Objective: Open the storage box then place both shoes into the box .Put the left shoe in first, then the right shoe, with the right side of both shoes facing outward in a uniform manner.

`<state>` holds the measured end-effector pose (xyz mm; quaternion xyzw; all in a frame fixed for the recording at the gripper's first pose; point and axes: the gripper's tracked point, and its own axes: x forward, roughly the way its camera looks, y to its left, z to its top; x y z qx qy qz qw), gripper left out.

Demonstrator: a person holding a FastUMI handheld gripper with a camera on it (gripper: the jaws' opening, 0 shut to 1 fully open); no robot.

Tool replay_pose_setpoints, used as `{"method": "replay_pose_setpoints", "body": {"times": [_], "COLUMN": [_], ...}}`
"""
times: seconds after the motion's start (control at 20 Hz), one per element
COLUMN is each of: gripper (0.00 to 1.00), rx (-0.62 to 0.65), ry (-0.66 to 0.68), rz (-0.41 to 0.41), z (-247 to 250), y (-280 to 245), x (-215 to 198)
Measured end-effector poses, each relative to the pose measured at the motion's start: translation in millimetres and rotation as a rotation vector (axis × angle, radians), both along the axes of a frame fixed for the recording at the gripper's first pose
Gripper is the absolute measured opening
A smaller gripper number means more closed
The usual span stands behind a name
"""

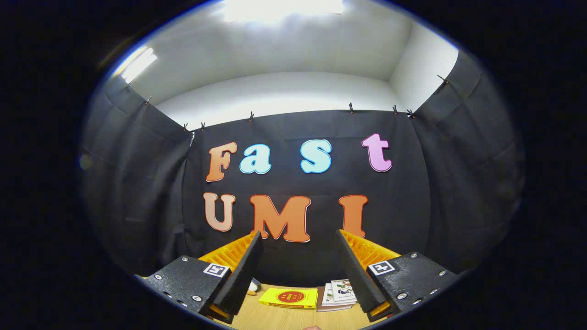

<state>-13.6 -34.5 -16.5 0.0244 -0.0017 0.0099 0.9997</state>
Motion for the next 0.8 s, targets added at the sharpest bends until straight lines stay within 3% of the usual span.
{"method": "replay_pose_setpoints", "body": {"times": [0.8], "gripper": [0.97], "rx": [0.005], "ry": [-0.012], "rz": [-0.050], "z": [12.9], "y": [-3.5], "x": [1.5]}}
